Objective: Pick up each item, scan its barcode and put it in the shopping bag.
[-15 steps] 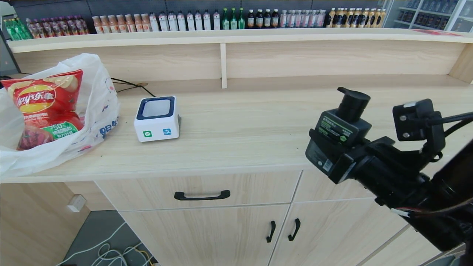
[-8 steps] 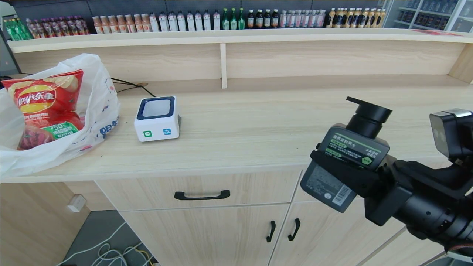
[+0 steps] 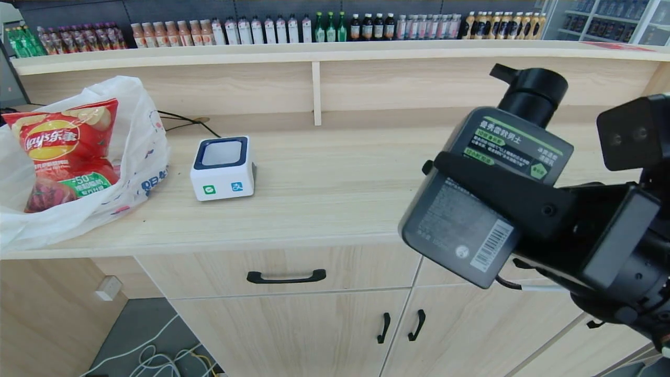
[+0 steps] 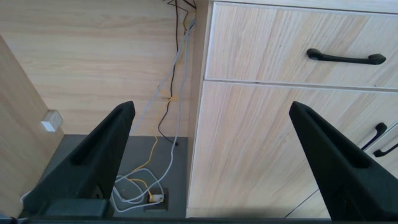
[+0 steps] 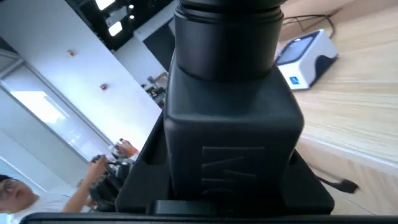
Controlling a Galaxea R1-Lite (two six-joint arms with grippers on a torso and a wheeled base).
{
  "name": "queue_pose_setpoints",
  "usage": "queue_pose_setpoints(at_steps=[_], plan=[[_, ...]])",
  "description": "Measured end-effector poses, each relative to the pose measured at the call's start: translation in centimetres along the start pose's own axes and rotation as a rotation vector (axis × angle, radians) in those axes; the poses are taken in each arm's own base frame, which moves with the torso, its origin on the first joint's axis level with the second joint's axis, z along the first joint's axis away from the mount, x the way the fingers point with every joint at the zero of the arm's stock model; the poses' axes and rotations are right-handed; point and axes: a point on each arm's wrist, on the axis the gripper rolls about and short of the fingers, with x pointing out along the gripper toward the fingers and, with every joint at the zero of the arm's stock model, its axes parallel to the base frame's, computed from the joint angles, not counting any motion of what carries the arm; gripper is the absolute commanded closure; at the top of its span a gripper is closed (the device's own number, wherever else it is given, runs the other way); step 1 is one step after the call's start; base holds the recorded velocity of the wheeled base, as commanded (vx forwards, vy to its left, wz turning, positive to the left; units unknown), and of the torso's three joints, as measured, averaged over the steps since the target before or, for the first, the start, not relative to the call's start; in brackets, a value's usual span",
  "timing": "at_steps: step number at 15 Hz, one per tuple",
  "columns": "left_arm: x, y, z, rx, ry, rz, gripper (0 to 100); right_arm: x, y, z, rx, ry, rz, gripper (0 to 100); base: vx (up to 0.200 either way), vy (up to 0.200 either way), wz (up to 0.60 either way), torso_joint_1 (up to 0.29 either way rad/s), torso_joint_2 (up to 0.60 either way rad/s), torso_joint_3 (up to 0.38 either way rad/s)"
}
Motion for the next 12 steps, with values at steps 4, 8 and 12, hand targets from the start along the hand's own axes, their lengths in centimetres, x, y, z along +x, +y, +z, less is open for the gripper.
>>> queue_pose_setpoints(at_steps=[4, 8, 12], plan=[[0.0, 0.0, 0.0, 0.000, 0.000, 0.000, 0, 2.4, 0.3, 0.3, -0.009, -0.070, 0.095, 100, 0.000, 0.000, 0.00, 0.000, 0.00, 0.000], [0.0, 0.0, 0.0, 0.000, 0.000, 0.000, 0, 3.3, -0.5, -1.5, 0.022, -0.062, 0.122, 100, 0.000, 0.000, 0.00, 0.000, 0.00, 0.000], [0.0, 0.0, 0.0, 0.000, 0.000, 0.000, 0, 3.5, -1.0, -2.5, 0.037, -0.030, 0.107, 100, 0.000, 0.000, 0.00, 0.000, 0.00, 0.000]])
